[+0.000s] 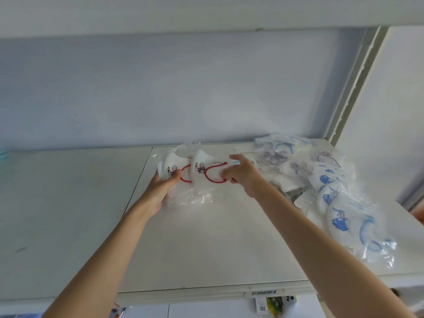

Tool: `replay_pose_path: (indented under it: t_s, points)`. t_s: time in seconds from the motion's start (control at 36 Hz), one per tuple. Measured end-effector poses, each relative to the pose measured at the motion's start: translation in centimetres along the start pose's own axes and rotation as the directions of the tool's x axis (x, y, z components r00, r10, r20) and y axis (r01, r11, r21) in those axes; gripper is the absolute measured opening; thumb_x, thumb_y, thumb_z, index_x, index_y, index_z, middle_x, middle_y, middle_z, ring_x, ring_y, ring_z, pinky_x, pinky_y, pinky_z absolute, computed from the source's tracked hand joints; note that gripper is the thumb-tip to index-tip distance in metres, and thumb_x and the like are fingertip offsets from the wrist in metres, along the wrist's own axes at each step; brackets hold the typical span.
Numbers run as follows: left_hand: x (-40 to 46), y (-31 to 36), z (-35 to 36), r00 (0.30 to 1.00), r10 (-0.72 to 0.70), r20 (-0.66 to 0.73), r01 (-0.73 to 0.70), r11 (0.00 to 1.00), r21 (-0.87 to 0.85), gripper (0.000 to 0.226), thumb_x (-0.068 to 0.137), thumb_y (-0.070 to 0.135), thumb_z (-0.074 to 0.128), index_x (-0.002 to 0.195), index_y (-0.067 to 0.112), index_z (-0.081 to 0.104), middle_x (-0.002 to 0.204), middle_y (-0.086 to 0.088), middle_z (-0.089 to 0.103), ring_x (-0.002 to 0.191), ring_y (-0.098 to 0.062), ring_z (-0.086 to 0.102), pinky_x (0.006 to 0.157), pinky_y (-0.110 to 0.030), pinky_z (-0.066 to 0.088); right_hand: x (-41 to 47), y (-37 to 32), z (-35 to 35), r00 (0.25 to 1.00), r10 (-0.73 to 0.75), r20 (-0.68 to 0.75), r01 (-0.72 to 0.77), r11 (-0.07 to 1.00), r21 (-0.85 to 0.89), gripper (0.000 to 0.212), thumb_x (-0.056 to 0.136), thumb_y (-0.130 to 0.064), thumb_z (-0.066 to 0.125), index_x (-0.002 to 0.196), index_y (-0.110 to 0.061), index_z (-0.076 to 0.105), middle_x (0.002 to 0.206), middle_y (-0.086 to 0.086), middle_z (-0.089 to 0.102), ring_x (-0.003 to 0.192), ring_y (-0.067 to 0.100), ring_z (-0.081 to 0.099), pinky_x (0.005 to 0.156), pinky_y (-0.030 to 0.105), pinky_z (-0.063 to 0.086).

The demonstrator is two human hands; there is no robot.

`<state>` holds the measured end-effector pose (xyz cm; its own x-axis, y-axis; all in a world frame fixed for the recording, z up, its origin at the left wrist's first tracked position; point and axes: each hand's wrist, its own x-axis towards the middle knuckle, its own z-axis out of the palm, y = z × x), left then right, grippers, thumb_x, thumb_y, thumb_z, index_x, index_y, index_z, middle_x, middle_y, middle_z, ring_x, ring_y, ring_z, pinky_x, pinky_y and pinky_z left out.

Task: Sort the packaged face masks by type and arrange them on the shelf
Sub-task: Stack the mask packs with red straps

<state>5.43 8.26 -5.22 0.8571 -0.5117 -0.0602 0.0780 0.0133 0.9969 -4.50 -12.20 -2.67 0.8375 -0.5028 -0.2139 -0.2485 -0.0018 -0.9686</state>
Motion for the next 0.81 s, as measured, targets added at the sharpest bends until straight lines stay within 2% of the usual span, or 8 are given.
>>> replay_pose_path:
  t_s: [0.08,0.19,0.31,0.47,0.56,0.61,0.69,0.81]
  points:
    - [-0.2,-0.1,0.4,1.000,-0.009,0.019,0.009,1.000,0.006,0.035,0.091,0.028,0.064,0.123,0.014,0.059,0.107,-0.006,0.072,0.094,-0.020,0.070,0.073,-0.031,0.057,0.0,0.2,0.5,0.999,-0.032,0.013,0.033,0.998,-0.053,0.069,0.074,0.004,0.067,0.135,-0.015,0.042,0.080,0.008,0.059,0.062,0.014,0.050,0.062,0.025,0.044]
    - [-0.5,-0.1,0.8,0.997,-0.026,0.072,0.025,1.000,0.013,0.062,0.071,0.034,0.078,0.125,0.011,0.057,0.109,-0.008,0.072,0.098,-0.025,0.069,0.074,-0.034,0.057,-0.4,0.2,0.8,0.994,-0.096,0.047,0.100,0.992,-0.075,0.070,0.076,0.007,0.067,0.137,-0.013,0.040,0.077,0.004,0.058,0.063,0.010,0.051,0.063,0.021,0.044]
    - [-0.6,-0.3,1.2,0.996,-0.029,0.089,0.027,0.999,0.021,0.037,0.082,0.017,0.072,0.117,0.011,0.062,0.102,-0.007,0.073,0.093,-0.023,0.070,0.074,-0.035,0.057,-0.6,0.6,1.0,0.992,-0.122,0.026,0.124,0.991,-0.054,0.068,0.078,0.003,0.069,0.138,-0.013,0.041,0.081,0.003,0.054,0.069,0.011,0.052,0.066,0.020,0.043]
    - [-0.7,-0.3,2.2,0.998,0.001,0.058,-0.002,1.000,0.009,0.018,0.085,0.008,0.070,0.101,0.016,0.064,0.079,0.005,0.073,0.075,-0.012,0.069,0.066,-0.027,0.055,-1.3,2.1,1.4,0.997,-0.073,0.019,0.073,0.997,0.024,0.079,0.076,-0.032,0.079,0.141,-0.019,0.036,0.128,0.005,0.046,0.115,0.017,0.051,0.090,0.025,0.037]
    - [-0.9,0.4,2.6,0.996,0.011,0.093,-0.011,1.000,-0.002,0.027,0.073,0.015,0.076,0.099,0.015,0.066,0.080,0.002,0.074,0.075,-0.015,0.070,0.063,-0.028,0.057,-1.9,2.1,1.8,0.992,0.000,0.127,-0.005,0.999,0.038,0.064,0.075,-0.039,0.079,0.126,-0.015,0.049,0.118,0.002,0.059,0.099,0.011,0.058,0.076,0.025,0.044]
    - [-1.1,0.7,3.0,0.993,-0.001,0.120,0.002,1.000,-0.013,0.030,0.069,0.021,0.068,0.098,0.014,0.067,0.080,-0.001,0.074,0.073,-0.017,0.071,0.059,-0.027,0.057,-2.1,2.1,2.0,0.984,0.003,0.181,-0.010,0.999,0.041,0.059,0.073,-0.040,0.078,0.119,-0.013,0.055,0.117,0.005,0.064,0.099,0.018,0.062,0.077,0.028,0.048]
    - [-1.3,0.9,3.6,0.982,-0.083,0.169,0.090,0.995,-0.034,0.031,0.067,0.023,0.058,0.093,0.009,0.067,0.076,-0.007,0.072,0.067,-0.019,0.070,0.055,-0.023,0.054,-2.2,2.2,2.2,0.966,-0.123,0.228,0.100,0.989,0.108,0.026,0.082,-0.019,0.072,0.106,-0.023,0.064,0.105,0.007,0.068,0.096,0.021,0.065,0.086,0.037,0.052]
    - [-1.4,0.9,3.6,0.961,-0.180,0.209,0.175,0.984,0.039,0.028,0.076,0.027,0.058,0.093,0.008,0.068,0.080,-0.013,0.070,0.065,-0.021,0.068,0.053,-0.025,0.050,-1.8,2.5,2.2,0.983,-0.141,0.118,0.141,0.990,0.012,0.033,0.074,-0.024,0.078,0.105,-0.020,0.067,0.100,0.004,0.072,0.092,0.019,0.068,0.088,0.040,0.056]
